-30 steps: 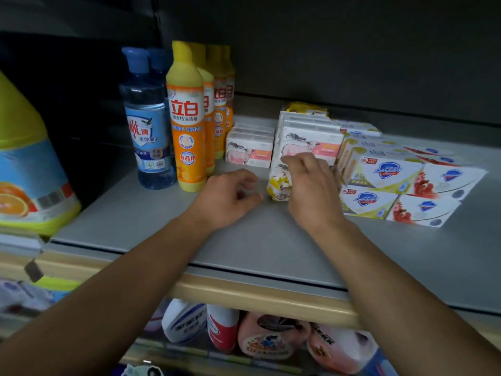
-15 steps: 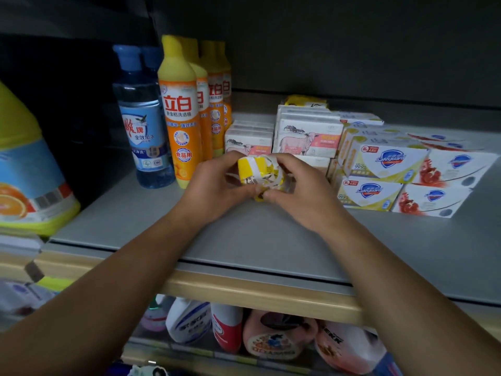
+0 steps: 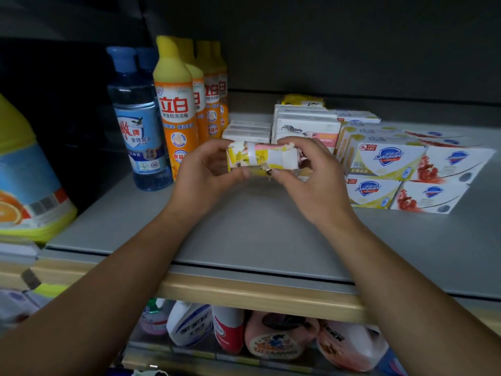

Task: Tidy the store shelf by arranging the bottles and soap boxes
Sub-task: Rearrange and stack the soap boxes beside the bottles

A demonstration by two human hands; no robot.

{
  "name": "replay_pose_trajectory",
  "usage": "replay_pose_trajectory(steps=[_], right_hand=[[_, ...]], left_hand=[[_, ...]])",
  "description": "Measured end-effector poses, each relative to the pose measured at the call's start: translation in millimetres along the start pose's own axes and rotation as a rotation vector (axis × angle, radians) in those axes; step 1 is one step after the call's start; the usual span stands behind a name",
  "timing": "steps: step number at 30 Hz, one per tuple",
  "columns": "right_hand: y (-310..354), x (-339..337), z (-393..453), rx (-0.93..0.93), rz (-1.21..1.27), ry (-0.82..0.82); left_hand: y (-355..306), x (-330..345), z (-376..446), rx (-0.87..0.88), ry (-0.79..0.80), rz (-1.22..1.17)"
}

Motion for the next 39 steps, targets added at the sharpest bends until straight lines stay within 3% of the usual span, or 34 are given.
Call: replay_pose_trajectory(steps=[10,15,20,24,28,35,37,39], right_hand=[[-10.5,7.3,-3.6,0.407,0.236,0.126],[-2.9,-33.2,-20.5,0.467,0.366,0.054],[-21.3,-125.8,-57.7,0.632,0.376,-0.146],[-54.3,-214.3,-90.1,0.72,0.162,-0.377],[-87.5,-300.4,-116.0,0.768,-0.179,-0.497],[-107.5,-364.1,-137.6,0.86,-0.796,-0.347],[-101.5,-366.0,-138.1,0.805,-0.881,-0.363],[-89.6,-362.5,-137.7,0.612,-0.93,-0.371]], left_hand=[[3.8,7.5,-2.8,-0.337,0.042,-0.146],[-17.6,37.8,-11.3,-0.382,0.144,-0.151],[-47.9,116.8,-32.3,-0.286,0.301,-0.015],[-61.6,181.8,-46.6,-0.141,0.406,0.228],[-70.0,227.9,-58.2,0.04,0.56,0.565],[-66.6,261.4,-64.7,0.19,0.63,0.794],[-62.6,260.7,-65.5,0.176,0.638,0.799],[-60.7,261.4,-65.9,0.174,0.637,0.812]])
Point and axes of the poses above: each hand's wrist, its own z-axis towards the middle knuckle, its own x-axis out of the palm, y = z × x, the point moved 3 cm from there along z, towards the middle knuckle, and after that the axes turned 3 degrees about z, right-handed, at the moved point
